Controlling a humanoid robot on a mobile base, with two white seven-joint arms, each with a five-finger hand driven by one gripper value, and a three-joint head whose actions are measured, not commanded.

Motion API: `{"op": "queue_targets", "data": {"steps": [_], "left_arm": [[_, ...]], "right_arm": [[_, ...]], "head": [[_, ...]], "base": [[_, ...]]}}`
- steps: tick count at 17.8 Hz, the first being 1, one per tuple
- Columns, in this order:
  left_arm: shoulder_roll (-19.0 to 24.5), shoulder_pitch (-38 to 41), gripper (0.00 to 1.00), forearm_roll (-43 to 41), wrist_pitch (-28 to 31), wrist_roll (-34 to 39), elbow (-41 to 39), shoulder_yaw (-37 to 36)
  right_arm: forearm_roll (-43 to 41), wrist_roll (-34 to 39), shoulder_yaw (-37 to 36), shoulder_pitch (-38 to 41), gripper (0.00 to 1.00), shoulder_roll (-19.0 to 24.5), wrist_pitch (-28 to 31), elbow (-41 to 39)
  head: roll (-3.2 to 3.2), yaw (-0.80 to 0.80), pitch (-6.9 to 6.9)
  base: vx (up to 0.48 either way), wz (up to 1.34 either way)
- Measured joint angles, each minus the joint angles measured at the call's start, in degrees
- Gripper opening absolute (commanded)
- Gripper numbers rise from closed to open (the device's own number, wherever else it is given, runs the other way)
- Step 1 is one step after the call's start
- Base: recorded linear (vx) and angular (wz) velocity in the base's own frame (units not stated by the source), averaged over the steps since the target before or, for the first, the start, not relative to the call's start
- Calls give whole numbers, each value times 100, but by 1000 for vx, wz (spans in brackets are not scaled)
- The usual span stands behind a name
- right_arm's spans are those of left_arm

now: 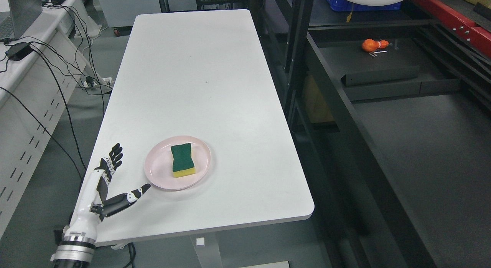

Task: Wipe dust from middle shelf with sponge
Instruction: 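Raise the left hand and reach toward the sponge on the pink plate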

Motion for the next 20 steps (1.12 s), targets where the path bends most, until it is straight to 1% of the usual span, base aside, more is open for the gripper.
{"op": "queue_targets", "data": {"steps": [5, 7, 9, 12, 15, 20], "left_arm": [[696, -581, 99, -1222, -1256, -1499, 295, 29], [902, -806, 99, -1598, -1474, -1764, 414, 39], [1091, -972, 95, -1882, -1639, -1967, 534, 28], [1474, -1195, 95, -2275, -2043, -2590, 797, -9], [1791, -1610, 93, -2724, -2300, -2797, 1180, -35], [2082, -2548, 93, -3401, -2714, -2861, 1824, -190]], "right_arm": [[0, -9, 0, -1, 100, 0, 0, 0], [0, -15, 0, -2, 100, 0, 0, 0], [0, -21, 0, -3, 100, 0, 0, 0], [2, -16, 0, -3, 100, 0, 0, 0], [2, 1, 0, -3, 100, 0, 0, 0], [2, 7, 0, -2, 100, 0, 0, 0]], "head": [[0, 0, 0], [0, 0, 0], [0, 0, 0], [0, 0, 0], [0, 0, 0], [0, 0, 0]], "base": [[0, 0], [0, 0], [0, 0], [0, 0], [0, 0], [0, 0]]}}
